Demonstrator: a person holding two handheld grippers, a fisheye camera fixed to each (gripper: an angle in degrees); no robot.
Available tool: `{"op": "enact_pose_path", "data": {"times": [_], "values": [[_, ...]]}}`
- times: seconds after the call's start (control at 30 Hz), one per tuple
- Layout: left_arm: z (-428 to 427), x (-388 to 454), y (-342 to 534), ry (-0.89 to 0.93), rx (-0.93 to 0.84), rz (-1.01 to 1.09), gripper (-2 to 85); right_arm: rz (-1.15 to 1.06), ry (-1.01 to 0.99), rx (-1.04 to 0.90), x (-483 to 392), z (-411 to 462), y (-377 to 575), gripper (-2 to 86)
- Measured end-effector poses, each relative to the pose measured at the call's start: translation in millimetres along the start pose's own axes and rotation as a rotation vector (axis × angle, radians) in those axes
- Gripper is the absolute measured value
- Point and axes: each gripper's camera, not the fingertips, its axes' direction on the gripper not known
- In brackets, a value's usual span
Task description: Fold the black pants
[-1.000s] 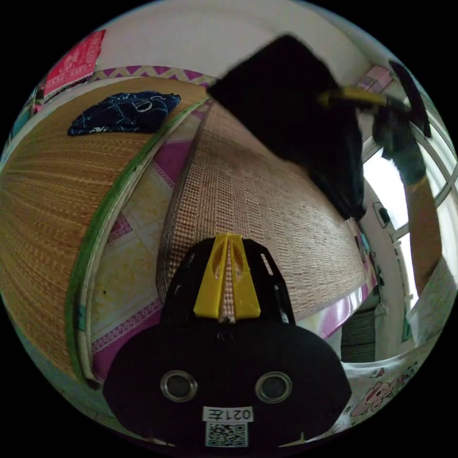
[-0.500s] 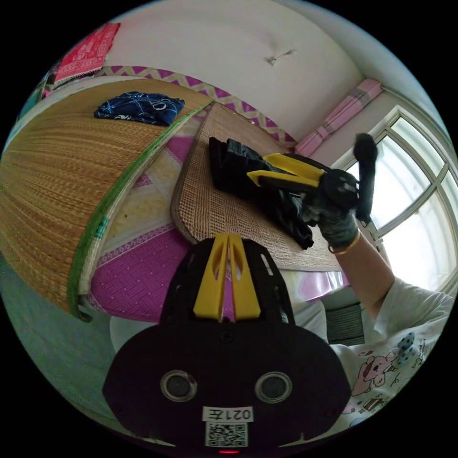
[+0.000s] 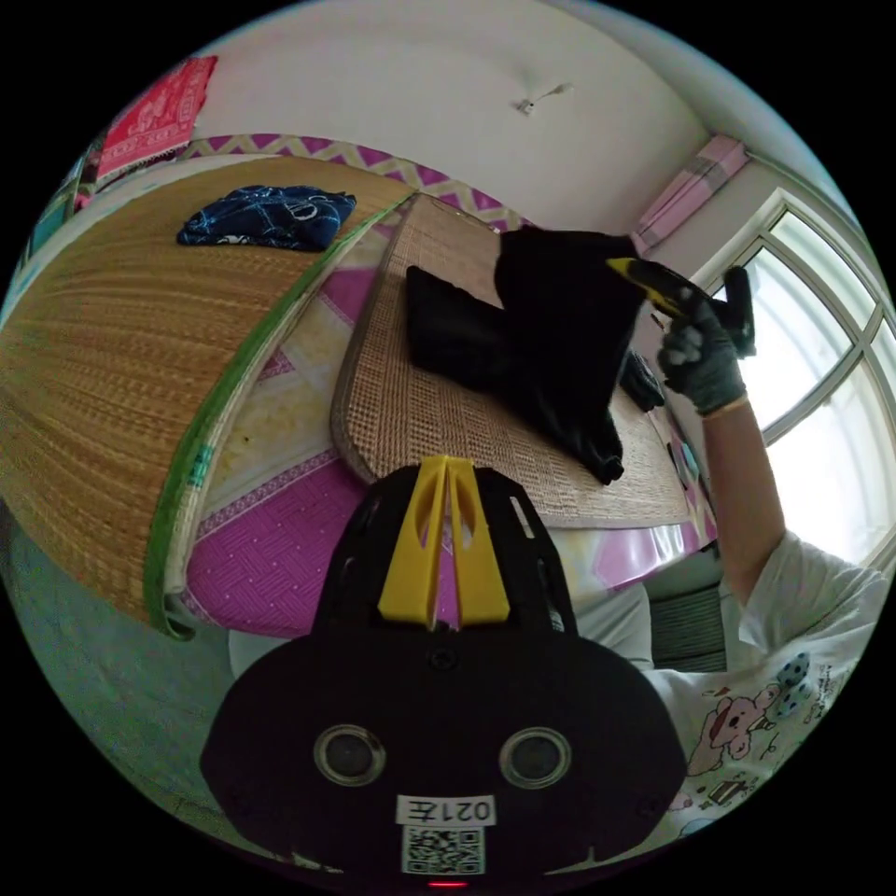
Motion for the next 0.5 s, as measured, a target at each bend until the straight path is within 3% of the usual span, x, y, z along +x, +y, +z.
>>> {"op": "enact_pose_path", "data": {"times": [0.23, 0.37, 0.5], "values": [[29, 55, -24, -0.035, -0.006, 0.108, -1.0, 0.271, 0.19, 0.174, 188, -208, 101, 3.1], [52, 83, -32, -0.022, -0.017, 0.136, -0.9, 0.505, 0.164, 0.143, 287, -226, 196, 2.9], [74, 106, -40, -0.005, -0.048, 0.167, -0.8, 0.726, 0.161, -0.01, 372, -188, 287, 2.7]]}}
